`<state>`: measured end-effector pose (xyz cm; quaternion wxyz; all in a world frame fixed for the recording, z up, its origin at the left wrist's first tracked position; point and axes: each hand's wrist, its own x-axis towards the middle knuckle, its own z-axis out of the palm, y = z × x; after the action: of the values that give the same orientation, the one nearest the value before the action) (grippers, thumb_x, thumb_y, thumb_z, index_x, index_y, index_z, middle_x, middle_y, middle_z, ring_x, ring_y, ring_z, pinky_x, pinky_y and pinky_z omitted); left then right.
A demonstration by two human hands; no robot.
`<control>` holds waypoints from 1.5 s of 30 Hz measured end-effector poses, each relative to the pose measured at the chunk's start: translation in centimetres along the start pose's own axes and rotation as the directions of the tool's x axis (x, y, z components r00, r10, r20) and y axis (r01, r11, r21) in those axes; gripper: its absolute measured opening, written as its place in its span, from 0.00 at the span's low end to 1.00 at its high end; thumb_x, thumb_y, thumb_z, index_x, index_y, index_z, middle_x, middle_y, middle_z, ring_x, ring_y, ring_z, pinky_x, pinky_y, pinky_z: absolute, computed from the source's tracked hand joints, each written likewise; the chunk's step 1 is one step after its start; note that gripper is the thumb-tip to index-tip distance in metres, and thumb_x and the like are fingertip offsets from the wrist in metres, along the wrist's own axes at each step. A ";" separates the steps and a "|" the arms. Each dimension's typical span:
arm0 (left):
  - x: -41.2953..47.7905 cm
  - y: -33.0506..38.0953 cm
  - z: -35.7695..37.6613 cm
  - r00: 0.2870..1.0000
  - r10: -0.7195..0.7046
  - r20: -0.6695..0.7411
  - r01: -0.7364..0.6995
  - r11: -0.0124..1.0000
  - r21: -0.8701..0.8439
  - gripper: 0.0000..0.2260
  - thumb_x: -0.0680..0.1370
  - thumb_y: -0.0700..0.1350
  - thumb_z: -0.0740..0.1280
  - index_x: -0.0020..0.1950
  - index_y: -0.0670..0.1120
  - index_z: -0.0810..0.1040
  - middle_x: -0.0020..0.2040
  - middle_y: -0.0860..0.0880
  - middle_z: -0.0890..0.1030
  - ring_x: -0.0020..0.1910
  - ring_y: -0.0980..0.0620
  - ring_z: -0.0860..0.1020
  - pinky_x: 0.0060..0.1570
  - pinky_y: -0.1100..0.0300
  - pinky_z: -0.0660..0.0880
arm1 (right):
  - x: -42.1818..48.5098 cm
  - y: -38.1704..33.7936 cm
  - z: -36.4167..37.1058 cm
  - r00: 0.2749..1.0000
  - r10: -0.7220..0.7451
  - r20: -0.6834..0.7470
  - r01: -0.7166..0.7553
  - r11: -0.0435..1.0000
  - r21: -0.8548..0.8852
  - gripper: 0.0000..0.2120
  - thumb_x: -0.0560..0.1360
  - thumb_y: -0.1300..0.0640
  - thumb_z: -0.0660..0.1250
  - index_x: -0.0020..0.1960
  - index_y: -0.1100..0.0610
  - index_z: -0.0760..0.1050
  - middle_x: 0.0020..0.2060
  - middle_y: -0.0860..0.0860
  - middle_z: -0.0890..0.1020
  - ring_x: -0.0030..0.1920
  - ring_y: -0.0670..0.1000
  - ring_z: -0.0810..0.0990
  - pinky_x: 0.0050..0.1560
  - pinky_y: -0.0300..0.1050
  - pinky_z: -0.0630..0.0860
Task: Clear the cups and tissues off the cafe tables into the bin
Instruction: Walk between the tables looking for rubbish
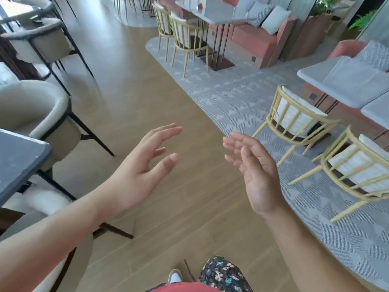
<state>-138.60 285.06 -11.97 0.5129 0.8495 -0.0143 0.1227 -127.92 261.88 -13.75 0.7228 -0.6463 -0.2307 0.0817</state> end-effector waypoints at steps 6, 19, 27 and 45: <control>10.4 -4.7 0.0 0.997 -0.023 -0.072 0.022 1.000 -0.016 0.23 0.81 0.60 0.61 0.76 0.59 0.68 0.77 0.60 0.68 0.77 0.60 0.65 0.73 0.54 0.68 | 11.5 4.2 -1.1 1.000 0.015 0.011 -0.015 1.000 0.017 0.24 0.78 0.34 0.68 0.67 0.48 0.78 0.65 0.52 0.83 0.70 0.54 0.78 0.70 0.62 0.74; 39.6 -12.3 -0.1 0.963 -0.142 -0.228 0.108 0.982 -0.155 0.20 0.81 0.54 0.63 0.74 0.59 0.70 0.74 0.60 0.72 0.75 0.64 0.68 0.66 0.73 0.67 | 44.0 11.0 -6.4 0.996 -0.013 0.092 0.018 0.998 -0.053 0.25 0.78 0.38 0.63 0.69 0.51 0.76 0.69 0.46 0.80 0.73 0.47 0.75 0.75 0.64 0.68; 55.4 -17.9 -2.8 0.937 -0.106 -0.333 0.013 0.963 -0.269 0.22 0.80 0.56 0.62 0.74 0.56 0.72 0.75 0.57 0.74 0.76 0.57 0.68 0.72 0.61 0.70 | 60.0 14.7 -6.4 0.990 -0.003 0.138 0.013 0.997 -0.074 0.28 0.77 0.31 0.66 0.69 0.48 0.76 0.68 0.46 0.80 0.73 0.48 0.75 0.74 0.65 0.69; 92.2 -35.1 -19.1 0.956 -0.076 -0.285 -0.005 0.961 -0.275 0.22 0.79 0.56 0.62 0.73 0.56 0.72 0.73 0.59 0.74 0.75 0.59 0.69 0.68 0.68 0.69 | 101.5 23.8 2.6 0.999 -0.008 0.054 0.011 0.998 -0.062 0.25 0.78 0.39 0.63 0.69 0.52 0.76 0.66 0.47 0.82 0.70 0.49 0.78 0.72 0.62 0.73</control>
<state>-47.67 327.71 -13.37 0.6235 0.7434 0.0603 0.2344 -35.42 310.09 -13.63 0.6961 -0.6650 -0.2557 0.0883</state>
